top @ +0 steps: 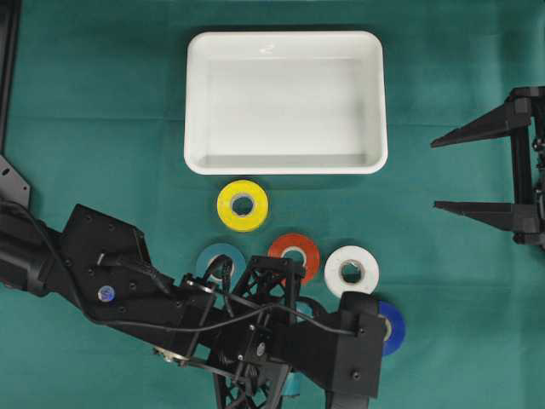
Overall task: Pick up the tape from a random location and place it into the white case.
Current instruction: 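Lift the black tape roll with the left gripper, then carry the black tape roll over the white tray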
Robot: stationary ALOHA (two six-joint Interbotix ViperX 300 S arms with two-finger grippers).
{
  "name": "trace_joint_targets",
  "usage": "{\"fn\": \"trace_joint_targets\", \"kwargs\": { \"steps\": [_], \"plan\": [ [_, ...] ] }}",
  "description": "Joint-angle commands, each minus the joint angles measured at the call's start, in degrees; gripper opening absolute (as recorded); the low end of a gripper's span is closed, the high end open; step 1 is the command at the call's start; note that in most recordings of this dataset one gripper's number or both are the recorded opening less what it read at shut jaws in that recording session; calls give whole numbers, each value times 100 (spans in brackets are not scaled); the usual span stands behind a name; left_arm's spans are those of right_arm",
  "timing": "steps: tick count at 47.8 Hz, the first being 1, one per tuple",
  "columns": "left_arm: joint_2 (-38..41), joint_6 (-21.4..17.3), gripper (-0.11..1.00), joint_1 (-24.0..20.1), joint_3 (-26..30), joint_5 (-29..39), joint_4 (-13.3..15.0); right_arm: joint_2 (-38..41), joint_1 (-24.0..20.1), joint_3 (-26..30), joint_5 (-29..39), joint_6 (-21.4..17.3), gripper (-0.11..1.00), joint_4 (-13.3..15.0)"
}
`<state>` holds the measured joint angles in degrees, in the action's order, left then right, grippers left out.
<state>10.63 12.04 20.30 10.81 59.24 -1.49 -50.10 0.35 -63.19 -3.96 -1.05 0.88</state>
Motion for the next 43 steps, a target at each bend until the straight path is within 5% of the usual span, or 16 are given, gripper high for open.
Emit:
{"fn": "trace_joint_targets", "kwargs": {
  "steps": [1, 18, 43],
  "plan": [
    [-237, -9, 19, -9, 97, -18, -18, 18, 0, 123, -26, -9, 91, 9],
    [-396, -9, 19, -615, -202, -53, -18, 35, 0, 132, 70, -9, 91, 9],
    [-958, -149, 19, -2276, -1116, -466, -18, 35, 0, 123, 246, 9, 91, 9]
  ]
}}
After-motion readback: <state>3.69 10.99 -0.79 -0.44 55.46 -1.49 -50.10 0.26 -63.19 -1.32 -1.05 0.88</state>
